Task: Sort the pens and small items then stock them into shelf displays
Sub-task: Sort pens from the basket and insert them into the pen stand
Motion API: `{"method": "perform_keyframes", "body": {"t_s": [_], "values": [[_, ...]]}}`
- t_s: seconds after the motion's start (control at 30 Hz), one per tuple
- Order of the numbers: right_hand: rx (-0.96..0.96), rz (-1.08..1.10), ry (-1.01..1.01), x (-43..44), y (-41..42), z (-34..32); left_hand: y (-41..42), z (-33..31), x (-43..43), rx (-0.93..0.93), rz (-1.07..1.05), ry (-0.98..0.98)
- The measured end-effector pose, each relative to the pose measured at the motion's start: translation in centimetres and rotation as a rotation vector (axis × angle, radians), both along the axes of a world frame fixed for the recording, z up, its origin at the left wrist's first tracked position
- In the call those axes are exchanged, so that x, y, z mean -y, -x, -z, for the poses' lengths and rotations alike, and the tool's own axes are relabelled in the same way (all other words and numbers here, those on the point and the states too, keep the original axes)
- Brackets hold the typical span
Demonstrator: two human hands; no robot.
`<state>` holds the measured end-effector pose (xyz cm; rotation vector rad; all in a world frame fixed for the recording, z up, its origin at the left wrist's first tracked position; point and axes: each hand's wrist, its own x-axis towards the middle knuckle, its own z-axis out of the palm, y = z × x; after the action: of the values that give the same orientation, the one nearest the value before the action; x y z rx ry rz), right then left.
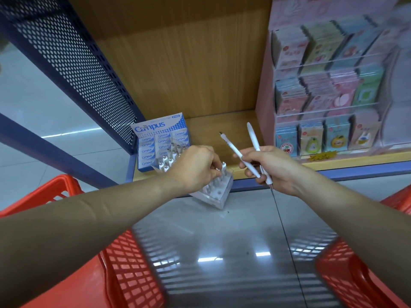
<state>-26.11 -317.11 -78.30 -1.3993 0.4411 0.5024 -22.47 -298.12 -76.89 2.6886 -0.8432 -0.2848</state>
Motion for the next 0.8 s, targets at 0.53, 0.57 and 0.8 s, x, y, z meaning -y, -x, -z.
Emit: {"method": "perform_keyframes", "body": {"t_s": [0.53, 0.57, 0.8], "values": [[0.034, -0.105, -0.070, -0.1, 0.1, -0.2, -1.7, -2.9, -1.0, -0.291, -0.448, 0.562], [0.037, -0.128, -0.079, -0.2, 0.1, -0.2, -2.0, -3.7, -1.1, -0.374, -0.479, 0.648], [0.040, -0.185, -0.137, -0.3, 0.4, -0.5, -2.1, -5.6, -1.2, -0.562, -0.461, 0.670]]}}
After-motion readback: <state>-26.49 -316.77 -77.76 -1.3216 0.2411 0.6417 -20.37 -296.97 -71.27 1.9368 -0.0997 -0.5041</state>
